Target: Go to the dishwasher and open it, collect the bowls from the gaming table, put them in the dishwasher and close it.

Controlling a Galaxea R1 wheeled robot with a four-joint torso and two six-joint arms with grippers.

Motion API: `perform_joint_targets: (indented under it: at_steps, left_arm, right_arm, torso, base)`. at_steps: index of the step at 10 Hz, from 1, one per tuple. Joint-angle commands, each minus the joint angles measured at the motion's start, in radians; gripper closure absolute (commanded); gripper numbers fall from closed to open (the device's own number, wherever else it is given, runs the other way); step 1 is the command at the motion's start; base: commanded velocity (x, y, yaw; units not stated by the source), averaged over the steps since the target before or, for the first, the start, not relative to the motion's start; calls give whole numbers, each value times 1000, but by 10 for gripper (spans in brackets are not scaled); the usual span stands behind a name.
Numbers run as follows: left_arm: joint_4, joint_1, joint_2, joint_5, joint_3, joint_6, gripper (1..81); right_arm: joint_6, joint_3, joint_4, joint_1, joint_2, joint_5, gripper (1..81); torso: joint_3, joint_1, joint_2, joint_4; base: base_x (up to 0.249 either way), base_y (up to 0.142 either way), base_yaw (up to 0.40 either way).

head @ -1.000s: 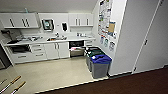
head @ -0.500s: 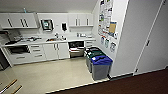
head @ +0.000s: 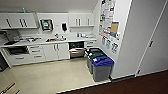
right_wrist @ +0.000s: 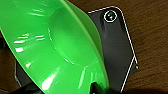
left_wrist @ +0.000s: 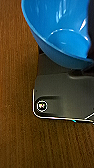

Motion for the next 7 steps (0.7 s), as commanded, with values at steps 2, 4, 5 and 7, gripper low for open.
perform_joint_targets:
  at_steps: [2, 4, 5, 7]
  left_arm:
    - [9, -44, -12, 27, -1, 2, 811]
    - [9, -44, -11, 26, -1, 2, 811]
    - [11, -44, -11, 26, -1, 2, 811]
    - [11, -44, -11, 26, -1, 2, 811]
  right_arm:
    - [-7, 6, -7, 40, 2, -83, 811]
    - [-5, 3, -7, 38, 2, -81, 811]
    - [-5, 5, -7, 38, 2, -81, 811]
    - [-7, 5, -7, 38, 2, -81, 811]
  torso:
    - [0, -1, 0, 0]
    - [0, -1, 0, 0]
    - [0, -1, 0, 0]
    - [0, -1, 0, 0]
  base:
    - [138, 0, 0]
    - [150, 0, 0]
    - [157, 0, 0]
    - [157, 0, 0]
